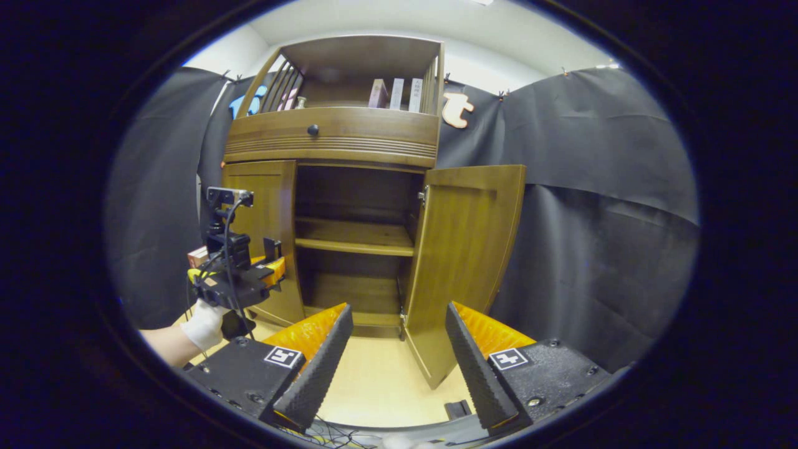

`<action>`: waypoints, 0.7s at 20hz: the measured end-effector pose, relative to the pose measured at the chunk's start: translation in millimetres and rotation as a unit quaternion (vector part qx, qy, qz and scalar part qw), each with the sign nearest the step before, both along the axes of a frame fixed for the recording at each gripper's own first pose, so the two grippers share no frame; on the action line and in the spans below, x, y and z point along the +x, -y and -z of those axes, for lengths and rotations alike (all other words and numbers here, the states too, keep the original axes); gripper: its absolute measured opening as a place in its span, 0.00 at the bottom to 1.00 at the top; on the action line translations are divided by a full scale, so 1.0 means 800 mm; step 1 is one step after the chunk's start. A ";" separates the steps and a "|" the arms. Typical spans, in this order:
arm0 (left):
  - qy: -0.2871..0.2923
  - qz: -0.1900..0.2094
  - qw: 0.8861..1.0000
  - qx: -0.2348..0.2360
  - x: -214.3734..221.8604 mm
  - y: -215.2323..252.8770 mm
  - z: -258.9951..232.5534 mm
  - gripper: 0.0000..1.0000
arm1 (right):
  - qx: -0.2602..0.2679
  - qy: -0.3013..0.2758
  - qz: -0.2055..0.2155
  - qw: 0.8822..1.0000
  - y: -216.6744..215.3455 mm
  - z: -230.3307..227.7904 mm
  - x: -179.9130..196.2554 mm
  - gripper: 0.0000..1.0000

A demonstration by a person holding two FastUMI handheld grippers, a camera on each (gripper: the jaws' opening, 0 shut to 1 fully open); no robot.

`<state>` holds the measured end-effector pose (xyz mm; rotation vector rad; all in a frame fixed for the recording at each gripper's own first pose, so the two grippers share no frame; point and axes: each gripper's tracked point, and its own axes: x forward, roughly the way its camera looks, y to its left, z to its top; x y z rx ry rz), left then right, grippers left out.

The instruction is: Open the right door of the double-door shoe cabinet with the right hand, and open the left door with the left hand.

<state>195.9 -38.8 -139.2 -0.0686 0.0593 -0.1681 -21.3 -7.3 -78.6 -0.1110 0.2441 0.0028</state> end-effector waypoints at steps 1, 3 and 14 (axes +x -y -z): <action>-0.002 0.002 1.000 -0.003 -0.009 -0.003 0.000 0.25 | 0.001 -0.001 -0.003 1.000 -0.001 0.002 -0.002 0.99; -0.004 0.003 1.000 -0.006 -0.023 -0.010 0.001 0.25 | 0.002 -0.004 -0.009 1.000 -0.004 0.006 -0.005 0.99; -0.014 -0.014 1.000 0.001 -0.104 -0.061 0.007 0.34 | 0.026 -0.007 -0.052 0.998 -0.041 0.016 -0.006 0.95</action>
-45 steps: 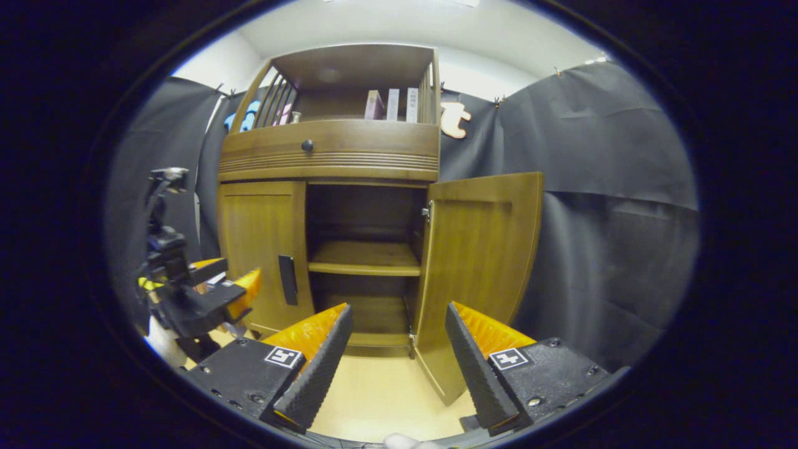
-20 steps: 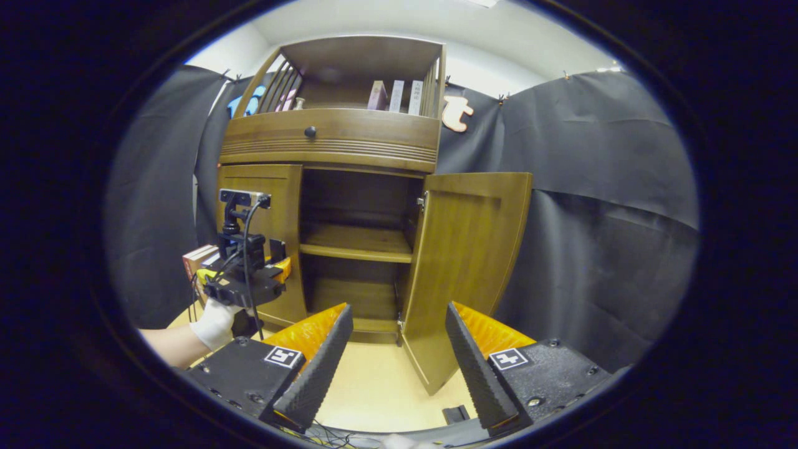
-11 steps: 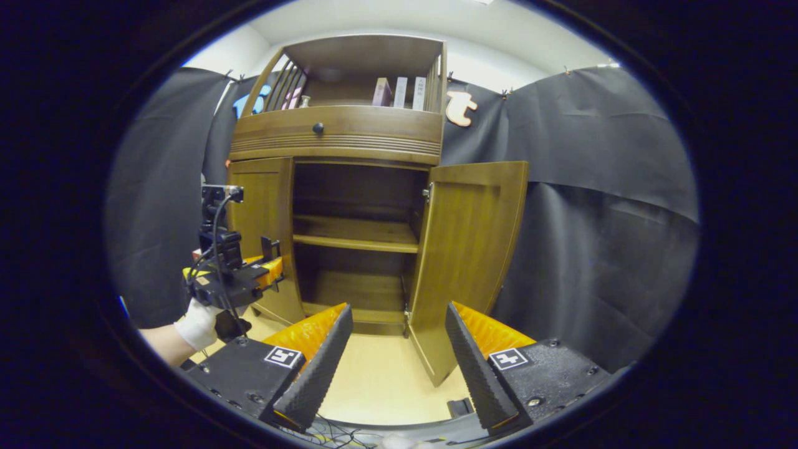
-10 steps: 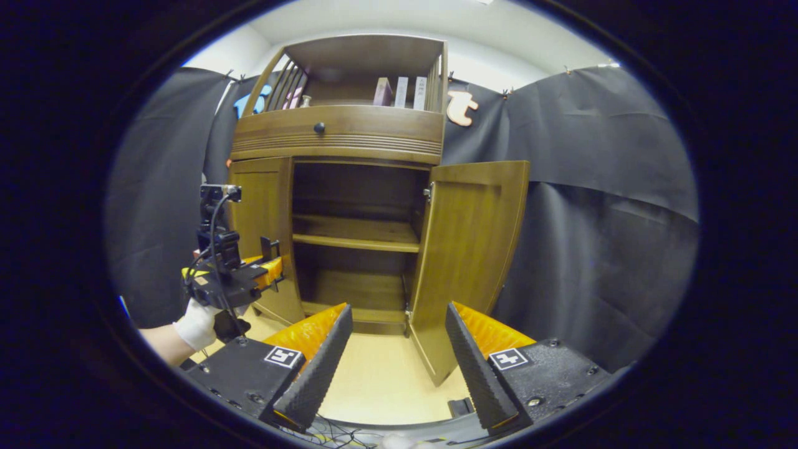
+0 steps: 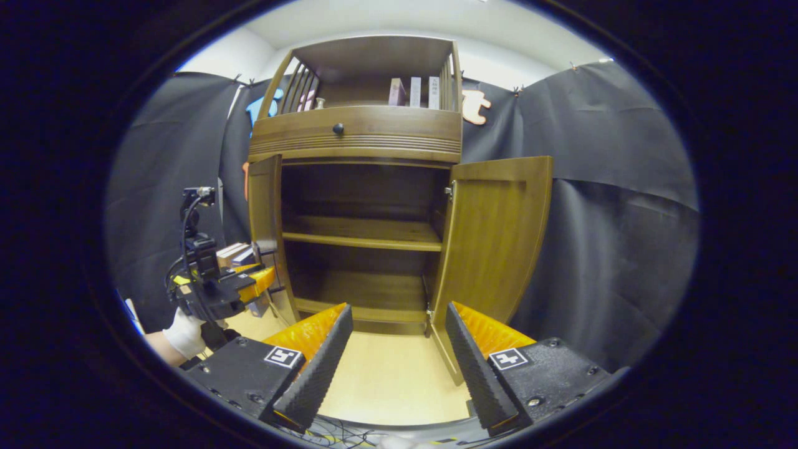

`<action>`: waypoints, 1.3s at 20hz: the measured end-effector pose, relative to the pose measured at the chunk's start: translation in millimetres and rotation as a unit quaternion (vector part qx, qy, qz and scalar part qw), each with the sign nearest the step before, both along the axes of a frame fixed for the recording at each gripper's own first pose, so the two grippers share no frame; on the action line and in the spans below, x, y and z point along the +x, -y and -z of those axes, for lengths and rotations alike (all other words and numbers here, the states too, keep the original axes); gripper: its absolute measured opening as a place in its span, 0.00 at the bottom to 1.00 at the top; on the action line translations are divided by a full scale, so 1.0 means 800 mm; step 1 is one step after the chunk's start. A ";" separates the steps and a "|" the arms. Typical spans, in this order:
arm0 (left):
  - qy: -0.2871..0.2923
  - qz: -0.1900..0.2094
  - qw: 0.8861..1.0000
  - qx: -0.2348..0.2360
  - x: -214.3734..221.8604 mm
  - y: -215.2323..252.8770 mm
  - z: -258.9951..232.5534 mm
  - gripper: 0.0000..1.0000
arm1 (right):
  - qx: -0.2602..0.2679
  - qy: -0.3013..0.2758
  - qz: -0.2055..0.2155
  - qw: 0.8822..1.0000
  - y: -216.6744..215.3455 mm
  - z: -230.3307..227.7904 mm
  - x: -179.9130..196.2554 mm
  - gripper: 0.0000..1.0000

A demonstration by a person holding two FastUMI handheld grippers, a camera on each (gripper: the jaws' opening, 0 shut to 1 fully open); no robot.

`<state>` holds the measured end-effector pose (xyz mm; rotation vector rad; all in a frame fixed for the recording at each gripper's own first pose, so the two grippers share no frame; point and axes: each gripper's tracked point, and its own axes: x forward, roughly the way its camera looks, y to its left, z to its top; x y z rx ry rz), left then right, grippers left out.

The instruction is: Open the right door of the double-door shoe cabinet with the right hand, and open the left door with the left hand.

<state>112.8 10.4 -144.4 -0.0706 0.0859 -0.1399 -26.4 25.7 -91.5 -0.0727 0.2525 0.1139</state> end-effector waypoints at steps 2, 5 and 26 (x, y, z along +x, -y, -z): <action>0.000 -0.007 1.000 0.003 -0.011 -0.011 0.001 0.24 | 0.003 -0.003 -0.008 1.000 -0.008 0.002 0.003 0.95; -0.001 -0.011 1.000 0.005 -0.022 -0.025 0.003 0.24 | 0.003 -0.008 -0.025 1.000 -0.021 0.007 0.005 0.95; -0.008 -0.085 0.996 0.006 -0.087 -0.154 0.012 0.00 | 0.006 -0.022 -0.080 0.997 -0.084 0.026 -0.009 0.95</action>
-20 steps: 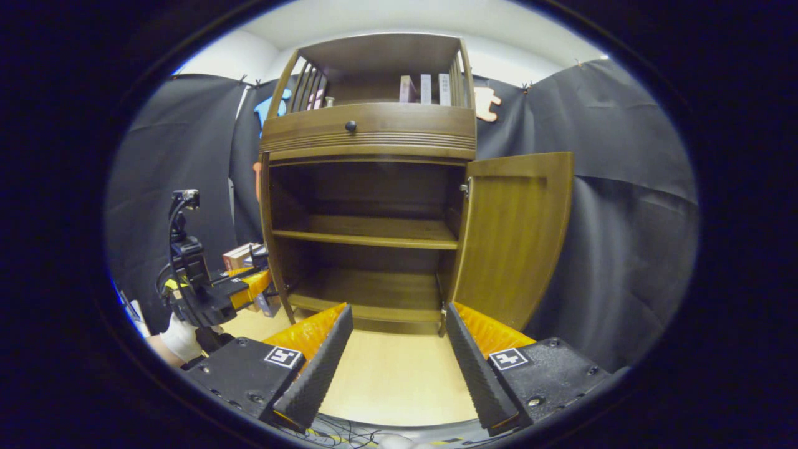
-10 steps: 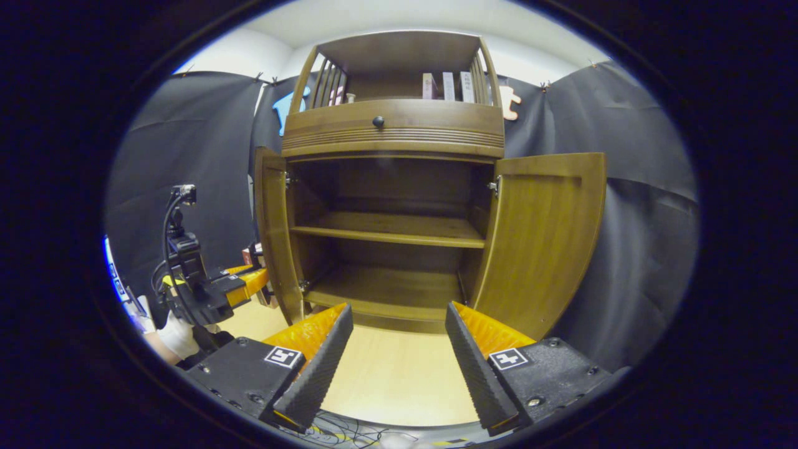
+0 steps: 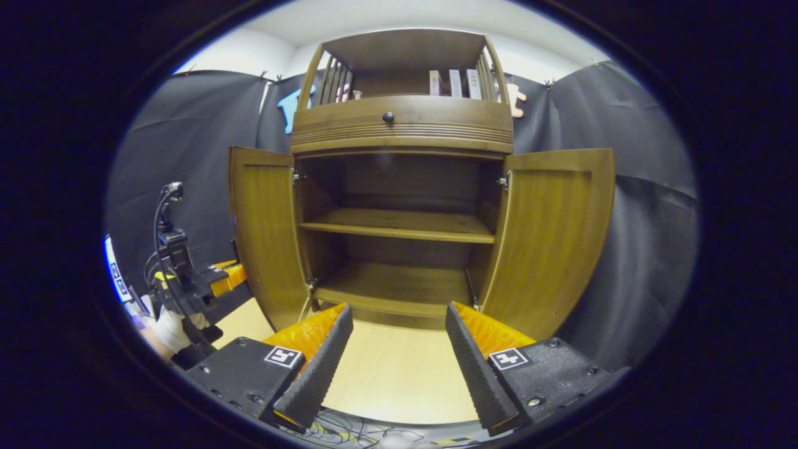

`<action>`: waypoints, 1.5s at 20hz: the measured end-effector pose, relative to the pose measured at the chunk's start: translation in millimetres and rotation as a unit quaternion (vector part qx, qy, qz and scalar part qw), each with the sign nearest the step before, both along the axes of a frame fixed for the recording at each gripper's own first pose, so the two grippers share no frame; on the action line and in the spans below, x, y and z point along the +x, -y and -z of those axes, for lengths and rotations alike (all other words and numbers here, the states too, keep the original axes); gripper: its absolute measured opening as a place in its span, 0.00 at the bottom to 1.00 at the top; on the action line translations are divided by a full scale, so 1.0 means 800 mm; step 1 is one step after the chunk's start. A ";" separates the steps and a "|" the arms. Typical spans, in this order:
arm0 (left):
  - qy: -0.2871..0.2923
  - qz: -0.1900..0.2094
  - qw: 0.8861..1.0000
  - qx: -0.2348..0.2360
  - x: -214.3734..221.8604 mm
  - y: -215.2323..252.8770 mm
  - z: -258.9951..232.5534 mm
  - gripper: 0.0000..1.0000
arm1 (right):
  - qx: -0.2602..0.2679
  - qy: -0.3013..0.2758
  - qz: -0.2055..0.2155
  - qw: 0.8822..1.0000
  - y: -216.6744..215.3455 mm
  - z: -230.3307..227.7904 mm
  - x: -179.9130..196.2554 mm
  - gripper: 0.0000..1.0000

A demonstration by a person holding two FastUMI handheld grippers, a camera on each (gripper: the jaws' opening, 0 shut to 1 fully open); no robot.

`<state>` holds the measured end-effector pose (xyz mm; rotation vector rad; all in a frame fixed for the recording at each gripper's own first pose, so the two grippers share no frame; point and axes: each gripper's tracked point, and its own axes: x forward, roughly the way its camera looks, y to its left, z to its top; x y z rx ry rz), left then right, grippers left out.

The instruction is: Open the right door of the double-door shoe cabinet with the right hand, and open the left door with the left hand.

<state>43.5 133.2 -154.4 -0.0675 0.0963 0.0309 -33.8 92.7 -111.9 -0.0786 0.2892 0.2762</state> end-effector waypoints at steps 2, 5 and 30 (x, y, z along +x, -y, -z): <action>0.004 0.001 1.000 -0.001 -0.002 -0.014 0.001 0.00 | -0.001 0.001 -0.004 1.000 -0.006 0.000 0.000 0.95; 0.010 0.012 1.000 -0.003 -0.005 -0.028 0.001 0.00 | -0.001 -0.002 -0.009 1.000 -0.013 0.003 -0.002 0.95; -0.043 0.127 0.990 0.036 -0.039 -0.096 0.025 0.04 | 0.000 0.006 -0.015 1.000 -0.004 -0.012 0.010 0.95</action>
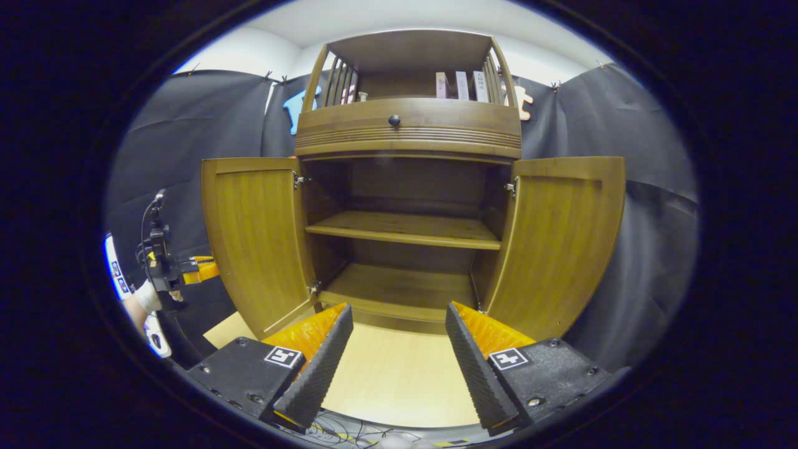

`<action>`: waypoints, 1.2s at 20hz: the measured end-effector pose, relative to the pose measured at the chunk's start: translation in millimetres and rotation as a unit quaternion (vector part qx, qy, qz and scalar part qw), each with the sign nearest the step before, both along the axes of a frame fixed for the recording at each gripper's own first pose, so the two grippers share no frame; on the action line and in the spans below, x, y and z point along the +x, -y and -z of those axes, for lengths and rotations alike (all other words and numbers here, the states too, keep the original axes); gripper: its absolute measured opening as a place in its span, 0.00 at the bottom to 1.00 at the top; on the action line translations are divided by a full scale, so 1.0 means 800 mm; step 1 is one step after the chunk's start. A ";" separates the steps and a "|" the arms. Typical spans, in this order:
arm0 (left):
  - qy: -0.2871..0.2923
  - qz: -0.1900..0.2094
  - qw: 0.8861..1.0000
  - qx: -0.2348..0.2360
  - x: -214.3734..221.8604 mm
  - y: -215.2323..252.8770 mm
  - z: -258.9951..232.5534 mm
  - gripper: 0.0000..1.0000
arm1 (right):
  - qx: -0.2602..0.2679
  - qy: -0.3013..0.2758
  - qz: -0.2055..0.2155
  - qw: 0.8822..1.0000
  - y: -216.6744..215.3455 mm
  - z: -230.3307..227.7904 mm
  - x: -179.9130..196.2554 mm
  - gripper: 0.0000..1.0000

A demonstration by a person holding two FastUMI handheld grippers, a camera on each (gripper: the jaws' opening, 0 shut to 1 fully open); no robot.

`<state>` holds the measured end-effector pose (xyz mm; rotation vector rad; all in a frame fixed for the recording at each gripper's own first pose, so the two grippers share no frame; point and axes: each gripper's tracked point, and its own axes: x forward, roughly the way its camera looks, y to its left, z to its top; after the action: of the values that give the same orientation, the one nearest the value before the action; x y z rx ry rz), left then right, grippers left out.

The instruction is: Open the right door of the double-door shoe cabinet with the right hand, and open the left door with the left hand.

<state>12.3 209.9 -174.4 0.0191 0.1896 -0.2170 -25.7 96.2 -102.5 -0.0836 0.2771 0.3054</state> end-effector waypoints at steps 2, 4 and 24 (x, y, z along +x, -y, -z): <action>-0.007 -0.009 1.000 0.009 -0.023 -0.012 0.004 0.38 | -0.005 0.009 0.003 1.000 0.005 -0.005 0.000 0.95; -0.019 -0.031 0.999 0.011 -0.035 -0.024 0.015 0.77 | -0.004 0.013 0.004 1.000 0.006 -0.006 0.003 0.95; 0.051 -0.185 0.981 -0.034 -0.101 0.155 -0.186 0.96 | 0.042 0.055 0.004 0.998 0.082 -0.066 0.014 0.95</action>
<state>-68.5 86.1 -25.9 -0.0732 0.0804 0.1493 -14.5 30.6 -49.9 -0.0160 0.1548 0.3035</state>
